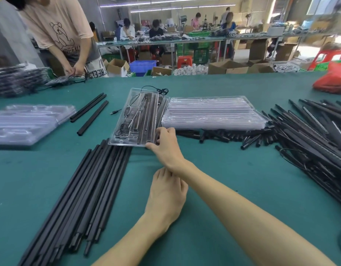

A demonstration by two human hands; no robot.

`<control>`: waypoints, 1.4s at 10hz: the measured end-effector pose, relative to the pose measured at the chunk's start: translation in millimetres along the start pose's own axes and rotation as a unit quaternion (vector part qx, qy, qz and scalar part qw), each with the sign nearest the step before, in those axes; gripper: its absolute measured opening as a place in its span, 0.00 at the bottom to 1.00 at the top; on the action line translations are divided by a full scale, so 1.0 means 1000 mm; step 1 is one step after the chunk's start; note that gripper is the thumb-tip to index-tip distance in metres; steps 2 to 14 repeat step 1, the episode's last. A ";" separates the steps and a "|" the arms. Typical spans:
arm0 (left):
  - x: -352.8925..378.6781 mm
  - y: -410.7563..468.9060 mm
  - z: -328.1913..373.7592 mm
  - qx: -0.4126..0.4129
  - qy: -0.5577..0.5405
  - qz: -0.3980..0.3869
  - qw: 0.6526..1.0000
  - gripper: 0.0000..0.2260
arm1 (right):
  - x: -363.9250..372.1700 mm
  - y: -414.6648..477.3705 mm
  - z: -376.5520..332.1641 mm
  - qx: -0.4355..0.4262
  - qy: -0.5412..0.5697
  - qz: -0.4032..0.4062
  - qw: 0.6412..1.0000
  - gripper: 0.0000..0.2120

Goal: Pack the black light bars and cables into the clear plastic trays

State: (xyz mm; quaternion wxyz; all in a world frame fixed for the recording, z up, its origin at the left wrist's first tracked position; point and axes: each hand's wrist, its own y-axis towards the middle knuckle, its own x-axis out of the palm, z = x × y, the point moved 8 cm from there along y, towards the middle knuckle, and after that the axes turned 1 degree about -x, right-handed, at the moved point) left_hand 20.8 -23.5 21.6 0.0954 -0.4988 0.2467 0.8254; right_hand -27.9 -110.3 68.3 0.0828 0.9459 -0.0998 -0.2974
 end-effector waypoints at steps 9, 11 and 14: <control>0.000 0.001 0.001 0.002 0.005 -0.010 1.000 0.15 | -0.011 -0.017 0.006 -0.023 0.012 0.013 1.000 0.23; 0.000 0.001 0.001 0.002 0.005 -0.010 1.000 0.15 | -0.011 -0.017 0.006 -0.023 0.012 0.013 1.000 0.23; 0.000 0.001 0.001 0.002 0.005 -0.010 1.000 0.15 | -0.011 -0.017 0.006 -0.023 0.012 0.013 1.000 0.23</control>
